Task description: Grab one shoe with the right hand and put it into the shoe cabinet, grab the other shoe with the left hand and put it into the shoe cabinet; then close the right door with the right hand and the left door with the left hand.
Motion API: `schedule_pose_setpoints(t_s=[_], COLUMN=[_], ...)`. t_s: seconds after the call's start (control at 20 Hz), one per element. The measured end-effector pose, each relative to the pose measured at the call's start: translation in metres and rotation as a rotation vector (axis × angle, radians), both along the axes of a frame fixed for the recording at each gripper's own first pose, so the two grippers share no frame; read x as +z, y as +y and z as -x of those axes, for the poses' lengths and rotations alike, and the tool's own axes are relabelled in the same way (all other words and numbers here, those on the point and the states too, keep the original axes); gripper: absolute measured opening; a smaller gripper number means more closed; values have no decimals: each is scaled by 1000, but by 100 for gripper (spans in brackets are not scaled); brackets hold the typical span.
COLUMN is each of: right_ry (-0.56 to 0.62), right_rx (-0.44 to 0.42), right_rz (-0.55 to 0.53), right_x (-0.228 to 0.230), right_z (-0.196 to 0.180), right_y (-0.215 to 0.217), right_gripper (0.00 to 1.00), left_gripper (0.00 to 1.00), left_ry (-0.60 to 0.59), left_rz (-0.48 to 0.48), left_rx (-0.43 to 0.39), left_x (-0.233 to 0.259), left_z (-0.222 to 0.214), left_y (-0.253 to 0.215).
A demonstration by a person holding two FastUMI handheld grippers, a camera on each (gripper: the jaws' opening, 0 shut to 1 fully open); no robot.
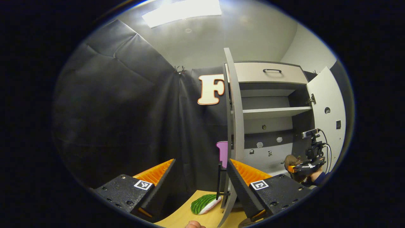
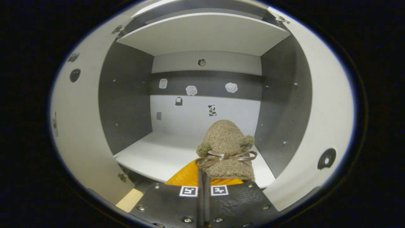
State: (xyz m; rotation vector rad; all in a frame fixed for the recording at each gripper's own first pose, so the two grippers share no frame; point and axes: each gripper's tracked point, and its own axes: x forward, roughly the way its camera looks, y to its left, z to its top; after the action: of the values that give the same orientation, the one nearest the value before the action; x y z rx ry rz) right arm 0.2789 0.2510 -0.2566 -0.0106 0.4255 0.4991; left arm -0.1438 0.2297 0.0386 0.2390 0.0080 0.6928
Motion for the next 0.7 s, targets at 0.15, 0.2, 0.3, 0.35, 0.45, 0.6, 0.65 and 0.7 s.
schedule_pose_setpoints(t_s=[0.15,0.2,0.3,0.35,0.45,0.6,0.65,0.7], right_ry=[-17,-19,-1,12,40,75,76,73], right_rx=[-33,-44,-68,-83,-112,-117,-114,-109], right_rz=[38,48,55,59,65,64,67,77], right_x=[-11,-14,-25,-32,-46,-62,-64,-67], right_z=[-55,-70,-95,-106,-119,-123,-124,-124], right_y=[5,5,7,6,3,5,6,7], right_gripper=[1,1,1,4,4,1,1,1], left_gripper=[96,96,96,96,96,96,94,94], left_ry=[3,4,12,15,16,8,2,0], left_rz=[2,4,6,4,-1,-4,-4,-4], left_rx=[39,52,79,95,122,161,173,184], left_x=[-3,-4,-8,-10,-11,-12,-11,-11], left_z=[4,5,10,12,16,21,23,25], left_y=[-6,-8,-9,-9,-10,-6,-4,-2])
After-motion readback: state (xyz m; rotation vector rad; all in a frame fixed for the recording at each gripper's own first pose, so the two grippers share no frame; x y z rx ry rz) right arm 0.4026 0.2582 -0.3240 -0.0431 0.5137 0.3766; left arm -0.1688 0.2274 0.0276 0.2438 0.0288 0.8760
